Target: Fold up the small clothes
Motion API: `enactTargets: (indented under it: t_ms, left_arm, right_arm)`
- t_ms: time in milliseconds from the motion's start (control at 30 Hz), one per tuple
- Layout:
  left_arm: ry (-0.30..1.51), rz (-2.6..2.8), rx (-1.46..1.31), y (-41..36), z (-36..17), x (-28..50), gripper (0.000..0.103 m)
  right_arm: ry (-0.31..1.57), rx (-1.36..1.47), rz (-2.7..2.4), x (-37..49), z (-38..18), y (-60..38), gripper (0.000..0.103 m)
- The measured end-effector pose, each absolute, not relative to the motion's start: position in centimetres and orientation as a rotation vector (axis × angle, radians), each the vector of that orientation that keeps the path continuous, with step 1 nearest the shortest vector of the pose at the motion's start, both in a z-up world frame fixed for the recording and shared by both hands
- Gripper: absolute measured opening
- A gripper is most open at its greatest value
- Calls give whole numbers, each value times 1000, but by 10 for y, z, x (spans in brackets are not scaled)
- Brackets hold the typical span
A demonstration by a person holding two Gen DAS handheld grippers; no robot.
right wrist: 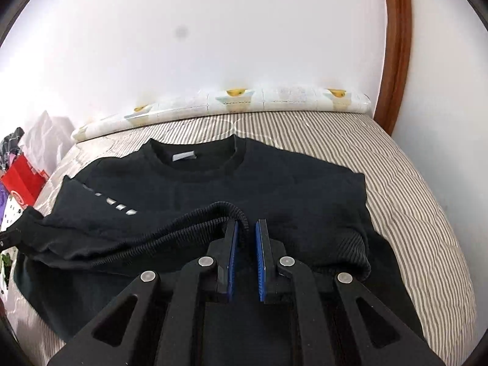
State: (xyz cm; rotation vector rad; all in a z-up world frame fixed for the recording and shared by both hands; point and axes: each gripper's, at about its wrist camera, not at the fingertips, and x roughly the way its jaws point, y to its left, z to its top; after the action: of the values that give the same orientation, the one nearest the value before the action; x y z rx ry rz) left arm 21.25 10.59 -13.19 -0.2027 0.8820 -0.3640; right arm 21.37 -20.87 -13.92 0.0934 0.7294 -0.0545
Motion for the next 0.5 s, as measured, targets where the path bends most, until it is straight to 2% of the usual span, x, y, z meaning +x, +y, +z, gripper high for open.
enactTargets:
  t_ms: [400, 500]
  left_arm:
    - [863, -310, -201, 101, -128, 283, 39]
    - [865, -334, -210, 99, -122, 296, 41]
  right_arm:
    - [755, 122, -140, 298, -129, -220, 10]
    - [710, 118, -146, 299, -114, -225, 14]
